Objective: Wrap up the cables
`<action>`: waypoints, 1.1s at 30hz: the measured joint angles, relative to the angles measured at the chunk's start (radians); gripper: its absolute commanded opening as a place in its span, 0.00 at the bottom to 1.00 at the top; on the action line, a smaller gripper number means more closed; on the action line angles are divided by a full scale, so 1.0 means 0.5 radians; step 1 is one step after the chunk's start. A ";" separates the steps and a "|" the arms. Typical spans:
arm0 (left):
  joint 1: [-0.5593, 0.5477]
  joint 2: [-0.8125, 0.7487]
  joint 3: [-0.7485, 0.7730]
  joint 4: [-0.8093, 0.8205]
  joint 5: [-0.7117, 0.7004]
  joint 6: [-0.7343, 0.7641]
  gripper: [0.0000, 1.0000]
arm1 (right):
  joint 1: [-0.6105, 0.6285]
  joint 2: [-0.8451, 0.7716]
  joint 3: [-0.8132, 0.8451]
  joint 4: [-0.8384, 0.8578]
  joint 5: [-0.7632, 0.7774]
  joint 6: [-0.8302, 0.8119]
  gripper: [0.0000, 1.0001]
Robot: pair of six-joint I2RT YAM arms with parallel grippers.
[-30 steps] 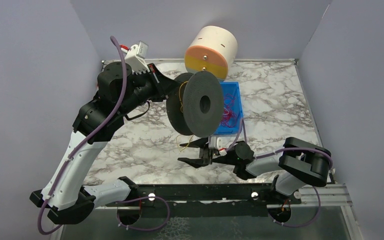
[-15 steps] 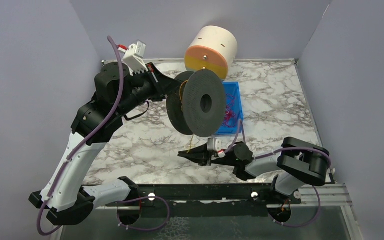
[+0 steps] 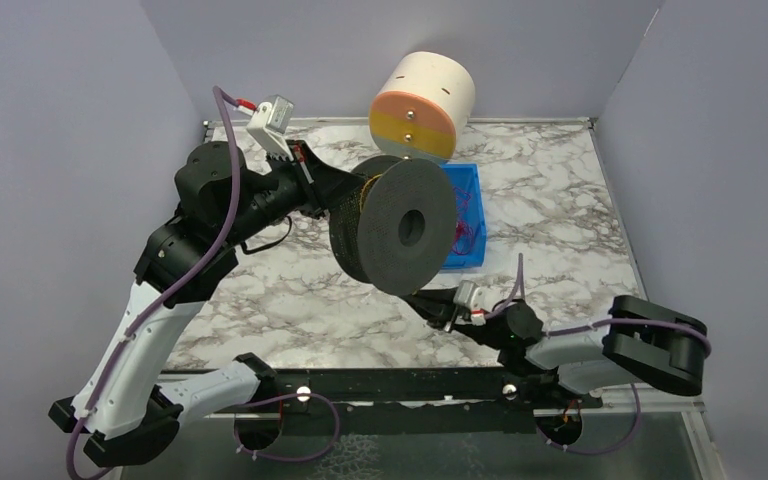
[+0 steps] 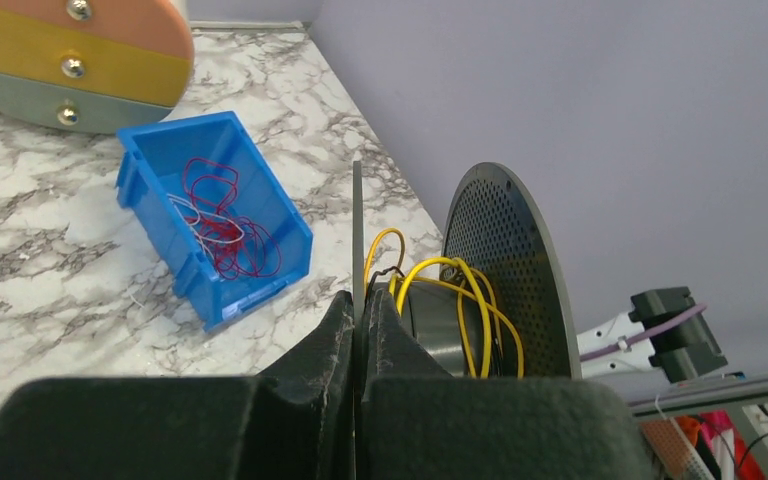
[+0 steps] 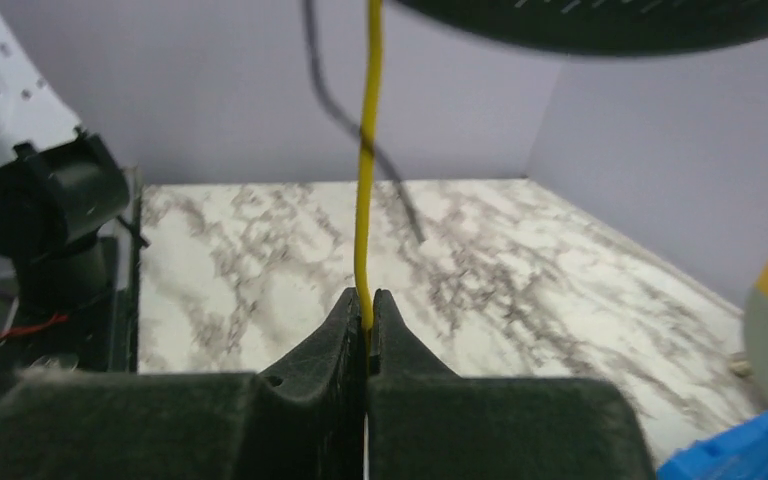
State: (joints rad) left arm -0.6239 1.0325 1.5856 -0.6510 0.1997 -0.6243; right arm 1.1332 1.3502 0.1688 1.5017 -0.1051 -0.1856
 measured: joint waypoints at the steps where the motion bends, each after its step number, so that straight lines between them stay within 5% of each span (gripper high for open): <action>1: 0.000 -0.008 -0.005 0.007 0.020 0.014 0.00 | 0.000 -0.064 -0.019 -0.002 0.049 -0.021 0.01; 7: 0.000 -0.089 -0.067 0.043 0.173 0.227 0.00 | 0.000 -0.595 -0.063 -0.245 0.349 -0.152 0.01; 15: 0.000 -0.139 -0.176 0.050 0.482 0.546 0.00 | 0.000 -1.078 0.069 -1.051 0.712 -0.198 0.01; 33: -0.022 -0.138 -0.626 -0.023 0.968 1.327 0.00 | 0.000 -1.038 1.021 -3.082 1.082 0.384 0.01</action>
State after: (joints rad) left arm -0.6350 0.9634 1.2728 -0.6624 0.6838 0.0391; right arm 1.1332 0.8314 0.6792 -0.0395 0.4358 0.0063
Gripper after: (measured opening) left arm 0.019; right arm 0.033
